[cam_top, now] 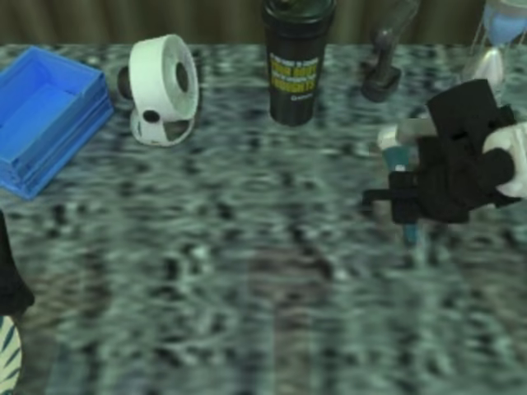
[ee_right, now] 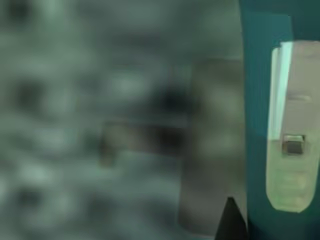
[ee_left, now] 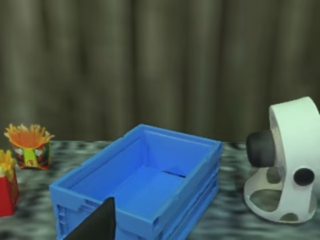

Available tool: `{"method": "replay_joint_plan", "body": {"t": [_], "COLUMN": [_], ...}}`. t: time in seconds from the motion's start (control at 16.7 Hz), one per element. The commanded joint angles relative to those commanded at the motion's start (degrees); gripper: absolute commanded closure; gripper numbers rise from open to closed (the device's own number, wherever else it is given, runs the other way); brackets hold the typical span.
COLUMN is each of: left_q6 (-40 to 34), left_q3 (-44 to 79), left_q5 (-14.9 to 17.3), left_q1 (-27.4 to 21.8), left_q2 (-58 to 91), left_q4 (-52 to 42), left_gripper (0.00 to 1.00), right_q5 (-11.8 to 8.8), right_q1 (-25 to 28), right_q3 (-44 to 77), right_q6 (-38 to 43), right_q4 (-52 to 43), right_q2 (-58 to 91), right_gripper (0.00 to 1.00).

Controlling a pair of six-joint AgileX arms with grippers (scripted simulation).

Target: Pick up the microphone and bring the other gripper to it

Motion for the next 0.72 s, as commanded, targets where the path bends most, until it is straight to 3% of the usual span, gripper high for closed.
{"method": "replay_joint_plan", "body": {"t": [0.48,0.72], "left_q6": [0.00,0.00], "left_q3": [0.00,0.00], "left_q5": [0.00,0.00], "left_q1": [0.00,0.00], "left_q2": [0.00,0.00], "left_q4": [0.00,0.00], "left_gripper": [0.00,0.00], "right_q5": [-13.40,-18.93], "right_q1": [-0.48,-0.75], "right_q3": [-11.07,-15.78], "right_q6": [-8.77,-12.64], "right_q4": [40.72,56.49], "right_q2": [-9.43,-14.61], "right_gripper": [1.00,1.00]}}
